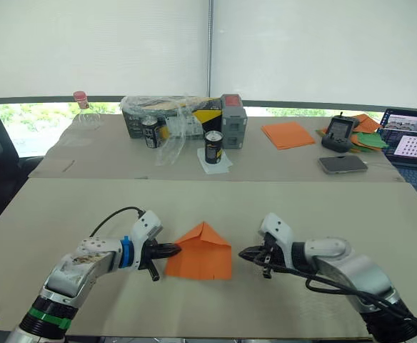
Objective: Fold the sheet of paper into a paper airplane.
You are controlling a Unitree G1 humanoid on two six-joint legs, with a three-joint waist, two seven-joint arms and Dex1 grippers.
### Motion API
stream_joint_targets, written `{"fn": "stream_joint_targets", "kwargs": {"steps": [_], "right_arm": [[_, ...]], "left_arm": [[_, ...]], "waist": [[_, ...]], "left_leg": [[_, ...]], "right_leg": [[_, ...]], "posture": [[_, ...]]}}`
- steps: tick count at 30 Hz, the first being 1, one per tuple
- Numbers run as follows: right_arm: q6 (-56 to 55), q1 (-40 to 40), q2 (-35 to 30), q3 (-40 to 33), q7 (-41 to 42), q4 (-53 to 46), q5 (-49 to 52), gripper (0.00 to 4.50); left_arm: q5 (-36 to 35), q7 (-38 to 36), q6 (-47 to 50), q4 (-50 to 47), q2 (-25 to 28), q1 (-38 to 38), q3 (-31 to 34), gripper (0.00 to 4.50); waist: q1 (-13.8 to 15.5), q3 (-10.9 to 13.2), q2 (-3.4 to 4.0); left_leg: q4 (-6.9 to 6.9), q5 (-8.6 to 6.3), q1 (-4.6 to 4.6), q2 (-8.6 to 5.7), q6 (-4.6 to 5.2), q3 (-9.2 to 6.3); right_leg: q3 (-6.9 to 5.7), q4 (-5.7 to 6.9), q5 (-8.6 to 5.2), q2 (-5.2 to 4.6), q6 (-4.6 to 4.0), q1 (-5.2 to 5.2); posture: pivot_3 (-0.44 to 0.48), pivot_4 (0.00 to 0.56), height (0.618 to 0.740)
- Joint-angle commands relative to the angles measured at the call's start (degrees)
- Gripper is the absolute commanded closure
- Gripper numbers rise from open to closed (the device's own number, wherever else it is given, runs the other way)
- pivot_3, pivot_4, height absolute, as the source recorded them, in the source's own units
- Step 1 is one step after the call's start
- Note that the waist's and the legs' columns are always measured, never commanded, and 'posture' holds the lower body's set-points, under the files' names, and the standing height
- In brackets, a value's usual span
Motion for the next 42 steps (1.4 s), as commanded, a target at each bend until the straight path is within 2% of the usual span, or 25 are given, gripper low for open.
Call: {"fn": "stream_joint_targets", "kwargs": {"steps": [1,8,17,22,25,27,31,36,42], "right_arm": [[-0.7,-0.2,2.3,-0.2,-0.8,0.0,1.3,4.50],[-1.7,-3.2,7.0,-0.3,-0.7,0.1,2.5,4.50],[-1.3,-4.3,7.7,-0.4,-0.3,0.0,3.5,4.50],[-1.7,-4.0,7.4,0.1,-0.3,0.6,3.4,4.50],[-2.1,-4.0,7.3,0.7,-0.2,1.3,3.0,4.50],[-2.2,-4.1,7.4,1.0,-0.2,1.6,2.8,4.50],[-2.4,-4.5,7.6,1.4,-0.6,2.1,2.6,4.50],[-2.3,-5.0,8.0,1.3,-1.2,2.1,2.5,4.50],[-1.8,-5.8,8.2,1.8,-1.6,2.0,2.6,4.50]], "left_arm": [[1.5,0.9,0.2,-0.1,-0.5,0.9,-1.5,4.48],[1.6,1.2,0.6,-1.2,-1.0,1.2,-1.6,4.48],[-1.3,0.0,1.6,-4.0,-0.9,1.5,1.2,4.48],[-9.5,-2.9,1.6,-5.0,-2.4,-1.6,8.3,4.48],[-12.8,-1.1,1.6,-0.6,-3.9,-5.9,14.5,4.48],[-13.2,1.3,3.0,1.7,-4.5,-8.0,16.3,4.48],[-7.9,3.3,0.6,5.4,-4.4,-10.6,12.8,4.48],[-1.3,2.5,-4.9,6.3,-6.4,-8.4,4.3,4.48],[-0.5,1.4,-6.5,7.1,-10.5,-9.6,1.0,4.48]], "waist": [[-0.1,0.0,0.00],[-0.1,0.0,0.01],[-0.2,0.0,0.01],[-0.1,0.0,0.01],[-0.1,0.0,0.01],[-0.2,0.0,0.01],[-0.3,0.0,0.01],[-0.2,0.0,0.01],[-0.1,0.0,0.01]], "left_leg": [[0.02,0.00,0.01,0.00,0.00,0.00],[0.02,0.00,0.05,0.01,0.00,-0.01],[0.02,0.00,0.04,0.02,0.00,-0.03],[0.04,0.00,-0.02,0.02,0.00,-0.04],[0.10,0.00,-0.03,0.02,0.00,-0.06],[0.22,0.00,-0.03,0.03,0.00,-0.07],[0.25,0.00,-0.04,0.01,0.01,-0.05],[0.28,0.00,-0.11,0.00,0.00,-0.04],[0.38,0.00,-0.17,0.00,0.01,-0.05]], "right_leg": [[0.00,0.01,0.00,0.00,0.00,0.01],[0.00,0.06,0.00,0.02,0.00,0.02],[-0.01,0.06,0.00,0.03,0.00,0.00],[-0.03,0.06,0.00,0.03,0.00,-0.03],[-0.04,0.07,0.00,0.03,0.00,-0.03],[-0.06,0.13,0.00,0.05,0.00,-0.02],[-0.02,0.12,0.00,0.06,0.00,-0.02],[-0.02,0.11,0.00,0.04,0.00,-0.02],[-0.03,0.09,0.00,0.04,0.00,-0.04]], "posture": [[0.000,0.150,0.740],[0.000,0.150,0.740],[0.000,0.150,0.740],[0.000,0.150,0.740],[0.000,0.150,0.740],[0.000,0.150,0.740],[0.000,0.150,0.740],[0.000,0.150,0.740],[0.000,0.150,0.740]]}}
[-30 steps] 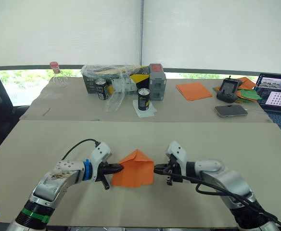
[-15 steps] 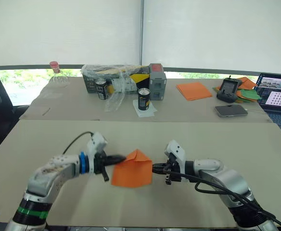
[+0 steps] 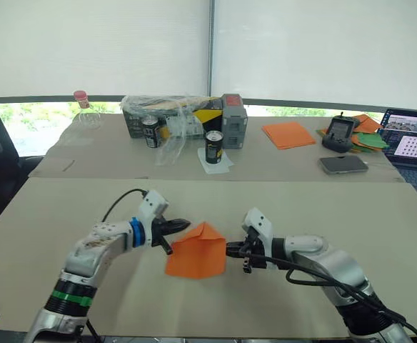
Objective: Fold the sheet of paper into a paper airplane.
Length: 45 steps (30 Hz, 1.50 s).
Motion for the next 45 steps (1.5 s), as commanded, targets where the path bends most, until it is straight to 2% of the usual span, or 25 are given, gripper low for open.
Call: {"fn": "stream_joint_targets", "kwargs": {"steps": [1,14,22,27,31,35,40,45], "right_arm": [[-0.6,-1.6,0.5,0.0,-0.1,-1.0,0.4,4.50],[-0.1,-5.1,3.6,0.8,-0.8,0.3,0.9,4.50],[-0.8,-6.3,4.8,2.3,-1.1,1.6,0.2,4.50],[-2.0,-8.0,7.1,3.7,-1.6,4.1,-0.6,4.50],[-3.5,-8.7,7.8,4.7,-1.1,6.3,-1.6,4.50],[-5.3,-9.5,8.7,5.9,-0.6,9.5,-2.9,4.50],[-8.3,-10.7,10.1,5.9,0.1,15.2,-4.1,4.50],[-10.1,-11.6,11.4,6.7,0.7,18.4,-5.7,4.50]], "left_arm": [[0.0,-0.9,-1.3,-1.3,-0.5,-1.1,0.0,4.48],[3.7,-2.0,-2.0,-2.0,1.3,2.5,-2.9,4.48],[4.5,-0.7,-1.8,-3.2,-1.8,3.3,-4.2,4.48],[4.7,-0.4,-1.6,-4.1,-1.8,4.5,-4.6,4.48],[4.5,-0.4,-1.0,-5.2,-0.3,5.8,-3.5,4.48],[3.8,-1.4,-0.5,-6.5,3.7,7.6,-0.7,4.48],[3.5,-5.2,-3.3,-1.5,10.9,8.5,5.5,4.48],[3.0,-5.9,-3.7,-1.9,11.4,9.8,6.8,4.48]], "waist": [[-0.1,0.0,0.00],[0.1,0.0,0.00],[-0.1,0.0,0.00],[-0.2,0.0,0.00],[-0.2,0.0,0.01],[-0.2,0.0,0.02],[-0.5,0.0,0.06],[-0.2,0.1,0.09]], "left_leg": [[0.00,0.00,0.00,0.00,0.00,0.00],[0.01,0.00,-0.01,-0.02,0.01,-0.02],[0.01,0.00,0.00,0.01,0.01,-0.01],[0.00,0.00,0.02,0.00,0.01,-0.01],[-0.01,0.00,0.02,0.01,0.01,-0.02],[-0.01,0.00,0.05,0.03,0.01,-0.01],[-0.07,0.00,0.10,0.07,0.01,-0.01],[-0.06,0.00,0.06,0.03,0.00,0.00]], "right_leg": [[0.00,0.00,0.00,0.00,0.00,0.00],[0.00,0.03,0.00,-0.02,0.00,-0.02],[0.01,0.04,0.00,0.01,0.00,-0.04],[0.01,0.05,0.00,0.01,0.00,-0.04],[0.00,0.06,0.00,0.02,0.00,-0.04],[0.01,0.07,0.00,0.03,0.00,-0.05],[0.01,0.13,0.00,0.09,0.00,-0.08],[0.00,0.12,0.00,0.03,0.00,-0.07]], "posture": [[0.000,0.150,0.740],[0.000,0.150,0.740],[0.000,0.150,0.740],[0.000,0.150,0.740],[0.000,0.150,0.740],[0.000,0.150,0.740],[0.000,0.150,0.740],[0.000,0.150,0.740]]}}
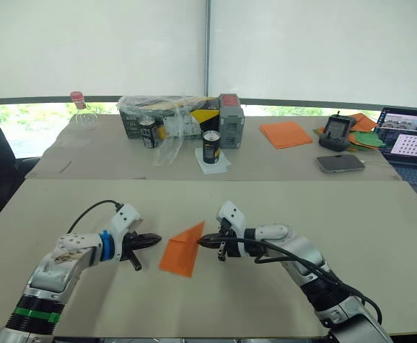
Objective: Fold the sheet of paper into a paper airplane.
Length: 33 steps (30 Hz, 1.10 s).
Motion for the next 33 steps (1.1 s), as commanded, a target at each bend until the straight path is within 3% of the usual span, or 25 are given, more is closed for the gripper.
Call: {"fn": "stream_joint_targets", "kwargs": {"steps": [1,13,20,28,33], "right_arm": [[-2.3,-1.4,1.2,0.6,0.8,0.5,-1.1,4.50],[-2.0,-0.1,0.6,0.5,1.1,-0.7,-2.9,4.50],[0.4,-1.5,-0.7,-1.3,0.8,-5.3,-1.9,4.50],[2.5,-3.6,0.9,-2.4,0.5,-9.1,-0.3,4.50],[2.1,-1.9,5.2,-1.7,0.1,-5.9,1.0,4.50]], "left_arm": [[-1.1,-0.3,-0.7,-1.7,-0.8,0.7,0.8,4.48],[-1.2,2.4,-0.7,-2.0,-3.4,-0.1,2.3,4.48],[-0.8,3.6,-0.5,-2.6,-6.4,-0.5,-0.5,4.48],[-1.0,5.7,1.5,-5.8,-9.4,0.1,-3.2,4.48],[-0.9,6.2,2.0,-5.9,-8.9,0.4,-3.0,4.48]], "waist": [[0.0,0.0,0.00],[-0.1,0.0,0.00],[0.0,0.0,0.00],[-0.1,0.0,0.00],[-0.1,0.0,0.00]], "left_leg": [[0.01,0.00,-0.01,0.00,0.00,0.00],[0.00,0.00,0.01,0.01,0.00,-0.01],[0.01,0.00,-0.01,0.00,0.00,-0.01],[0.00,0.00,-0.01,0.01,0.00,-0.02],[0.00,0.00,0.00,0.01,0.00,-0.03]], "right_leg": [[0.00,0.00,0.00,0.00,0.00,0.00],[0.00,0.14,0.00,0.01,0.00,-0.02],[0.00,0.13,0.00,0.00,0.00,-0.02],[0.00,0.13,0.00,0.01,0.00,-0.03],[0.00,0.13,0.00,0.01,0.00,-0.03]], "posture": [[0.000,0.150,0.740],[0.000,0.150,0.740],[0.000,0.150,0.740],[0.000,0.150,0.740],[0.000,0.150,0.740]]}}
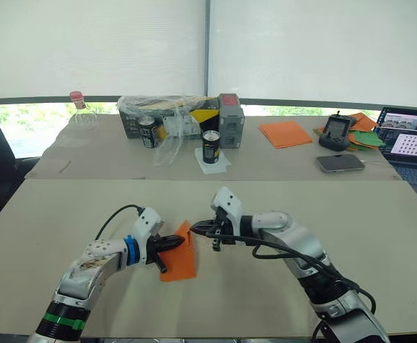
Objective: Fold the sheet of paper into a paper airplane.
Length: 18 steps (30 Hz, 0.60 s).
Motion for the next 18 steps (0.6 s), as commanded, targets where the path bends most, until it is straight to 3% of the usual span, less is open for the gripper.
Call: {"fn": "stream_joint_targets", "kwargs": {"steps": [1,11,18], "right_arm": [[-1.7,1.5,2.4,1.3,0.6,2.8,1.1,4.50],[-8.1,0.3,4.9,4.6,3.7,13.1,-1.8,4.50],[-8.6,-0.5,5.1,8.2,4.9,17.2,-5.6,4.50]], "left_arm": [[0.1,0.6,0.4,-1.8,0.9,0.6,0.6,4.48],[-0.4,1.4,1.4,-3.3,3.4,3.0,2.8,4.48],[-2.0,4.0,2.2,-3.9,3.6,2.0,8.2,4.48]], "waist": [[0.0,0.0,0.00],[-0.1,0.0,0.01],[-0.3,0.0,0.02]], "left_leg": [[0.00,0.00,0.01,0.00,0.00,0.00],[-0.01,0.00,0.10,0.02,-0.01,0.01],[-0.05,0.00,0.13,0.03,-0.01,0.00]], "right_leg": [[0.00,0.00,0.00,0.01,0.00,0.00],[0.01,-0.03,0.00,0.02,0.00,0.02],[0.01,-0.02,0.00,0.03,0.00,0.01]], "posture": [[0.000,0.150,0.740],[0.000,0.150,0.740],[0.000,0.150,0.740]]}}
